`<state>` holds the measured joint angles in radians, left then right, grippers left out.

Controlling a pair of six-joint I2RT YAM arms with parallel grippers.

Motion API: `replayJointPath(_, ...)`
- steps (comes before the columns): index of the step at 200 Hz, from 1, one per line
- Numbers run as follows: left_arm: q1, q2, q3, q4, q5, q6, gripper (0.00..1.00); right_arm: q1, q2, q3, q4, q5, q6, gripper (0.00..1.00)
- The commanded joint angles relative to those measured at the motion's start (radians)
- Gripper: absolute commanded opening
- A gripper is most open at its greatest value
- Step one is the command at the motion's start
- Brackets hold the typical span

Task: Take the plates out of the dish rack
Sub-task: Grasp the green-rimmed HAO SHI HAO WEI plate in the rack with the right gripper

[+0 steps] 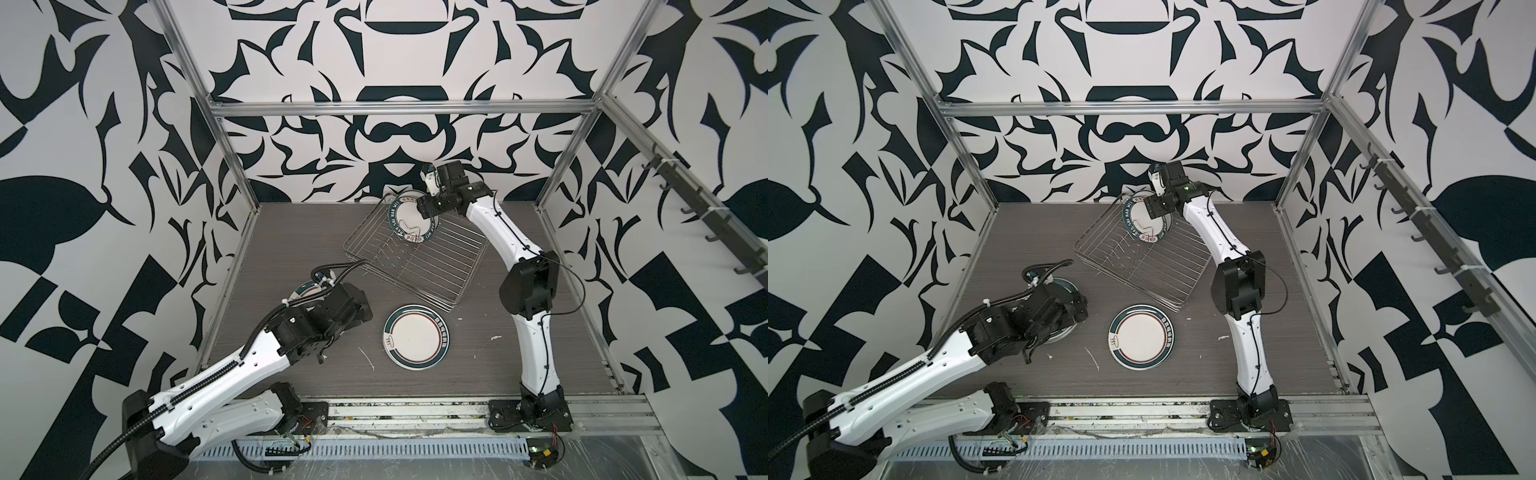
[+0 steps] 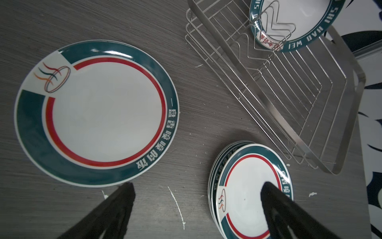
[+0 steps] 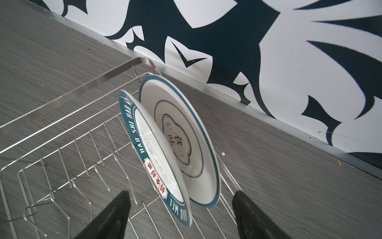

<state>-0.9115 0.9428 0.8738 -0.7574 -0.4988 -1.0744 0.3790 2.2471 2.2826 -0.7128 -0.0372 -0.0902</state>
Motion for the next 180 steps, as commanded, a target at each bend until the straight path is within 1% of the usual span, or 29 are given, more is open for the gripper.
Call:
replayJointPath(1, 0.023, -0.034, -0.021, 0.031, -0.009, -0.028, 0.99, 0.009, -0.015, 0.049, 0.029, -0.045, 0.001, 0.79)
replayJointPath(12, 0.025, -0.035, -0.020, 0.027, -0.012, -0.021, 0.99, 0.009, -0.013, 0.046, 0.033, -0.052, 0.009, 0.77)
replayJointPath(41, 0.029, -0.007, -0.011, 0.017, -0.012, -0.014, 0.99, 0.009, -0.005, 0.041, 0.039, -0.060, 0.027, 0.76)
replayJointPath(79, 0.031, 0.045, 0.028, -0.002, -0.003, 0.002, 0.99, 0.009, 0.024, 0.060, 0.040, -0.050, 0.024, 0.71)
replayJointPath(125, 0.031, 0.051, 0.030, 0.017, -0.009, 0.016, 0.99, 0.006, 0.058, 0.092, 0.030, -0.069, 0.018, 0.66)
replayJointPath(147, 0.031, 0.048, 0.028, 0.025, -0.019, 0.019, 0.99, 0.003, 0.067, 0.094, 0.030, -0.085, 0.019, 0.61)
replayJointPath(170, 0.031, 0.048, 0.025, 0.027, -0.032, 0.006, 0.99, 0.001, 0.078, 0.094, 0.028, -0.113, 0.018, 0.57)
replayJointPath(180, 0.031, 0.048, 0.019, 0.039, -0.032, -0.001, 0.99, 0.000, 0.087, 0.100, 0.020, -0.127, 0.012, 0.54)
